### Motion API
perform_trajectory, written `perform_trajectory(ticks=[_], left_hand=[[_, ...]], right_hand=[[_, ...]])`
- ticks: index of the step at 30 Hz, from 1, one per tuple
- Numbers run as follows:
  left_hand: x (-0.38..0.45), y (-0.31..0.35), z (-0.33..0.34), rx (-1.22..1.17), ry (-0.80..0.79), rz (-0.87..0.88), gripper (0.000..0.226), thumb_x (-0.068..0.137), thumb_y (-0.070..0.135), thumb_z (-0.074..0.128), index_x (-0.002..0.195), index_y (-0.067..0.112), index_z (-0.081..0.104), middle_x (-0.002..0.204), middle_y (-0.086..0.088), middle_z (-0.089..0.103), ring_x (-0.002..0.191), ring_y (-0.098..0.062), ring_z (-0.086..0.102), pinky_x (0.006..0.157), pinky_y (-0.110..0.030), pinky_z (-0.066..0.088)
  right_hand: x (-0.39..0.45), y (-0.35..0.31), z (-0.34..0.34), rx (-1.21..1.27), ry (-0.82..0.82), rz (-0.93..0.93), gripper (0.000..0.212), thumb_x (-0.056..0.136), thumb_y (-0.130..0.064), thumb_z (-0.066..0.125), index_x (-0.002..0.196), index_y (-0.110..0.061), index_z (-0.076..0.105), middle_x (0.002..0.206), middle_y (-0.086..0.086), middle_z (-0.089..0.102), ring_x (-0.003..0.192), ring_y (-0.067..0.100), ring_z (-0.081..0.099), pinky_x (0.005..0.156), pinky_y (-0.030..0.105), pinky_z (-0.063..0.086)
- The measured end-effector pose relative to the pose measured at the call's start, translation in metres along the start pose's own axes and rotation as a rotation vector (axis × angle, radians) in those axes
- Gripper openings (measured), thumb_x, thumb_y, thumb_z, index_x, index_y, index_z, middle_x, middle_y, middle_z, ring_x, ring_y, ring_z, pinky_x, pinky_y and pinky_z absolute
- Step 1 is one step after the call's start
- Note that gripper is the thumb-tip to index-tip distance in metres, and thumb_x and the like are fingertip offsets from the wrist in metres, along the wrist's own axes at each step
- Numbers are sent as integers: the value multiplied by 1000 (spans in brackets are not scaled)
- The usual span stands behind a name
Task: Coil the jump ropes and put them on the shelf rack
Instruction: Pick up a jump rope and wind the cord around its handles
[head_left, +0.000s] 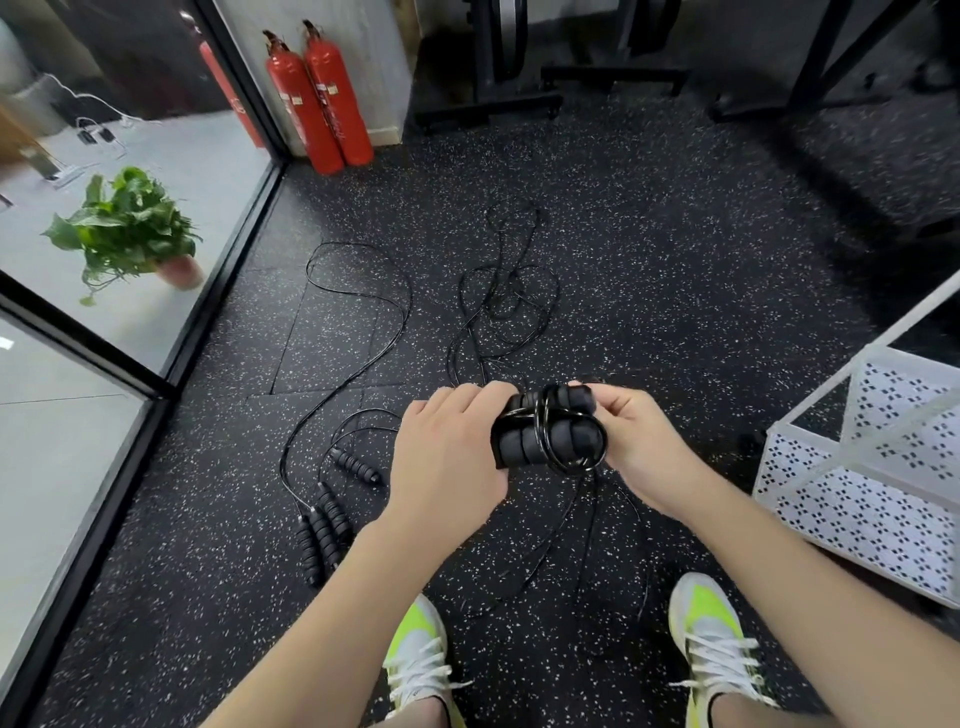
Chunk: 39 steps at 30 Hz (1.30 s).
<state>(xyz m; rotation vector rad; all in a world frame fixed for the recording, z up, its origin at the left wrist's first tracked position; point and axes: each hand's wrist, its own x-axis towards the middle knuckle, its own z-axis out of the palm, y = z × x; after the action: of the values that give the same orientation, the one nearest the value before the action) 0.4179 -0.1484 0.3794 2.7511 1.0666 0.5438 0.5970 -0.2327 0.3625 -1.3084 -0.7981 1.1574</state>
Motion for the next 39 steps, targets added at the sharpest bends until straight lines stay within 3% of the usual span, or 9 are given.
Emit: perform_trajectory(ticks=[2,8,18,20,24,27,32,36,39], left_hand=[[1,1,1,4,2,-42,53,65,9,74,111,29,59,94,10,63,90,-23,59,75,-36,40],[4,3,-1,9,-33,-80,51,70,10,71,116,28,60,97,8,63,94,-25,58,78,-37,38],[8,1,-9,185,-206,-290,39,88,25,60,123,26,45,114,3,61,108,-28,57,87,-40,40],[10,-3,-11,141,-159,-353,38,86,24,62,120,25,46,111,1,62,106,-29,58,86,-41,41],[10,0,-14,66,-99,-377,39,83,20,63,119,24,48,107,0,63,103,-31,57,82,-41,38],[9,10,-15,27,-94,-345,40,82,19,64,119,26,50,106,2,62,101,-30,57,78,-38,33],[8,21,-19,-84,-99,-367,34,84,18,61,115,28,51,102,4,63,92,-28,56,74,-38,37],[9,30,-21,-221,-103,-462,27,86,17,59,107,30,50,91,7,62,79,-24,55,68,-36,37],[9,36,-18,-305,-114,-524,22,89,18,61,103,30,48,82,9,59,69,-8,51,65,-34,37]], right_hand=[[0,5,4,-67,30,-7,42,96,-48,61,96,-9,74,92,36,65,79,26,56,73,43,45],[0,-3,0,-167,32,-54,32,99,-48,54,102,-25,76,96,32,65,79,27,53,73,44,44],[-11,-36,-26,-402,61,-138,16,95,-26,67,81,-22,74,68,-2,58,64,11,46,63,28,42],[-13,-36,-26,-577,-72,-49,21,97,-41,59,89,-28,73,73,-1,67,66,15,54,68,42,49],[-15,-22,-15,-819,-121,96,56,91,-75,38,137,-43,41,84,-11,71,72,5,67,76,35,54],[-11,-12,-8,-848,61,-110,54,96,-68,35,143,-44,25,91,-11,59,73,6,60,67,33,48],[-9,-9,-1,-951,155,-370,35,103,-42,35,128,-24,53,134,-7,41,120,11,42,99,28,39],[-20,-14,15,-731,103,-264,15,107,-35,33,114,-34,47,92,-16,64,73,0,59,66,20,41],[-23,-10,36,-805,137,-146,30,105,-20,44,134,-26,39,104,-4,65,86,16,65,72,32,44]])
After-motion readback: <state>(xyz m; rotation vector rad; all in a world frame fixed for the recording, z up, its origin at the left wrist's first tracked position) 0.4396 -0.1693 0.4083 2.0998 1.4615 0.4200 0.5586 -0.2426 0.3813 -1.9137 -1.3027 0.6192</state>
